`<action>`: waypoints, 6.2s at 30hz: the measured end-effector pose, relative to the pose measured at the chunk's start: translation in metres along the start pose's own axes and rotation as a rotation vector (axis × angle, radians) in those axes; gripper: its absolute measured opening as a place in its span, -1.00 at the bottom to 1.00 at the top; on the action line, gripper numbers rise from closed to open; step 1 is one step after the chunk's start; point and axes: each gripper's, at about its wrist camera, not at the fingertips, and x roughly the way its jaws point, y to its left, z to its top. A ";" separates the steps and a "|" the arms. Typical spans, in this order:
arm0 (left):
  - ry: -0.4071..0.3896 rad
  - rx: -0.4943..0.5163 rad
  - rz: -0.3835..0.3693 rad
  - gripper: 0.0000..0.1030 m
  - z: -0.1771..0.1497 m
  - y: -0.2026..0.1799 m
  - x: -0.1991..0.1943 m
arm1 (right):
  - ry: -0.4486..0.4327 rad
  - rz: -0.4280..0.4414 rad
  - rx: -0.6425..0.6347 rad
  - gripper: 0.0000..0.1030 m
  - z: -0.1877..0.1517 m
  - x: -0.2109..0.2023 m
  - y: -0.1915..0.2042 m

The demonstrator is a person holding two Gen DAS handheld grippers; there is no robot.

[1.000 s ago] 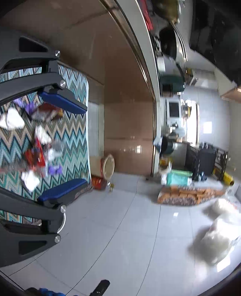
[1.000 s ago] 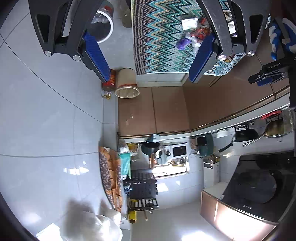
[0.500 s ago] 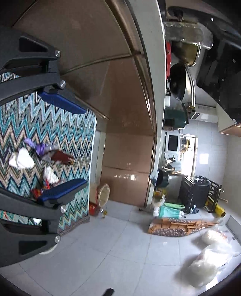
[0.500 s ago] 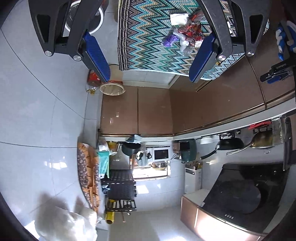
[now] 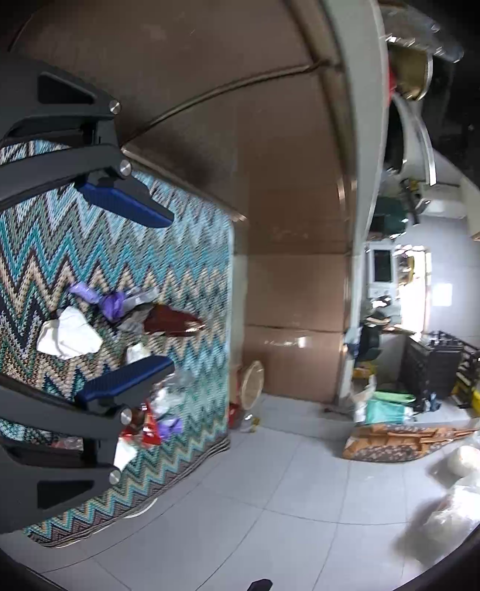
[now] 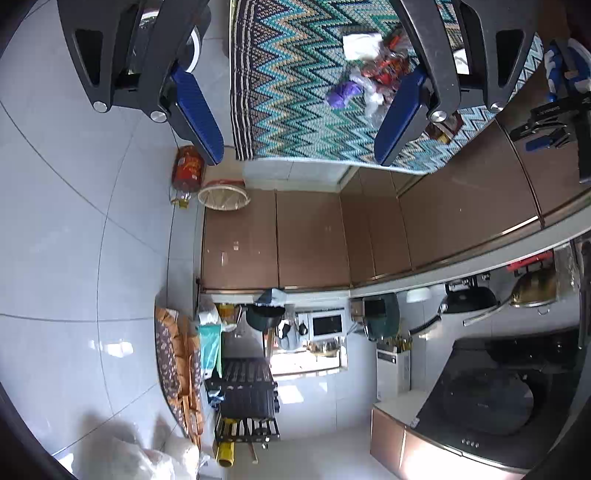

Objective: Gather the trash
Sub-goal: 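Move both tools back over the blanket toward the remaining trash, then grasp the white tissue with the left tool while the right tool grasps another tissue, then carry both white tissues with both tools over the white bin, then open both tools to drop the tissues into the bin, then move both tools back over the blanket toward the remaining trash, then grasp the dark red snack wrapper with the left tool while the right tool grasps a purple glove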

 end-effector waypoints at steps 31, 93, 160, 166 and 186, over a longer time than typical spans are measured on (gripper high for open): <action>0.354 0.029 -0.174 -0.10 -0.087 -0.025 0.106 | 0.562 0.256 0.030 0.01 -0.141 0.164 0.041; 0.522 0.430 -0.570 -0.80 -0.006 -0.561 0.268 | 0.406 -0.362 0.304 -0.84 -0.157 0.093 -0.328; -0.183 0.145 -0.205 0.41 0.086 -0.166 -0.024 | -0.084 -0.192 0.035 0.52 0.014 -0.072 -0.047; -0.160 0.088 -0.088 0.48 0.085 -0.095 -0.006 | -0.076 -0.137 0.034 0.51 0.016 -0.052 -0.032; 0.135 0.029 -0.072 0.47 0.024 -0.013 0.105 | 0.218 0.095 0.065 0.43 -0.026 0.098 0.007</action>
